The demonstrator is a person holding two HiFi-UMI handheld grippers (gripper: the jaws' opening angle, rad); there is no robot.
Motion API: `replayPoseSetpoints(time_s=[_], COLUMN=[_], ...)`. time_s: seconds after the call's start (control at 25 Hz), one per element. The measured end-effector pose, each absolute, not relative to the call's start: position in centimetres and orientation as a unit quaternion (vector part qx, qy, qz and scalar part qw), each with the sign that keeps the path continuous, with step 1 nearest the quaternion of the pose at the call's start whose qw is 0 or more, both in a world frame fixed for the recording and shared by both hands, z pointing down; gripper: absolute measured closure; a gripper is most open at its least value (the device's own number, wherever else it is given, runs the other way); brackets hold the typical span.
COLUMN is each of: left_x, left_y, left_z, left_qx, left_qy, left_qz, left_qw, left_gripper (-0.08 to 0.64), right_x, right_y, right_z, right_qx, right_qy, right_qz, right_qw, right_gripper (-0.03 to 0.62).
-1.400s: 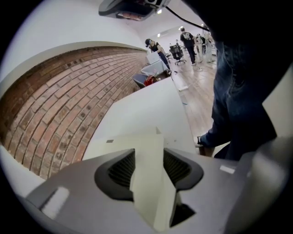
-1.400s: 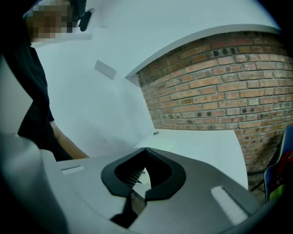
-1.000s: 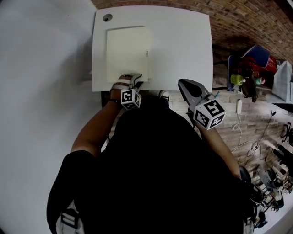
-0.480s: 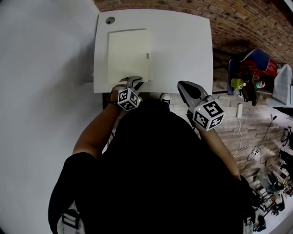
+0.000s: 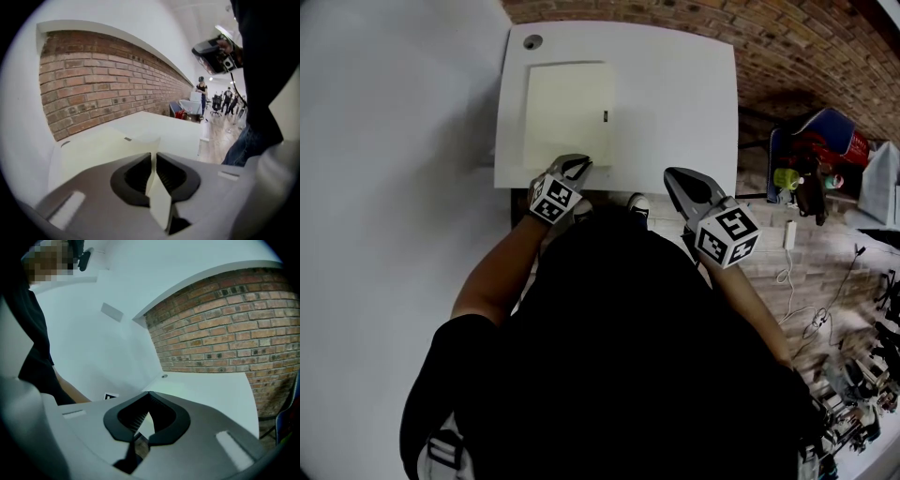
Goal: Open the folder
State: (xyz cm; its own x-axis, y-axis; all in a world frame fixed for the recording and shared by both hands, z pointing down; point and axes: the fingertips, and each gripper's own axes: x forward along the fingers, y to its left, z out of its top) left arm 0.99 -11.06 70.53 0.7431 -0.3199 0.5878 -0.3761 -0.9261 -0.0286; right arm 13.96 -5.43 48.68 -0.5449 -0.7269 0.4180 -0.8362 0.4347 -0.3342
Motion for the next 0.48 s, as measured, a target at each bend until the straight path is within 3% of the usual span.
replayPoseSetpoints(time_s=[0.48], left_x=[-1.5], left_y=[-14.0], left_z=[67.2], left_qx=[0.932], left_qy=[-0.271], left_qz=[0.133], left_qw=[0.200], left_gripper=[0.532], right_x=[13.0], right_y=[-5.8], right_z=[48.7], right_qx=[0.446], right_qy=[-0.852], right_qz=[0.252], right_qw=[0.109], right_gripper=[0.595])
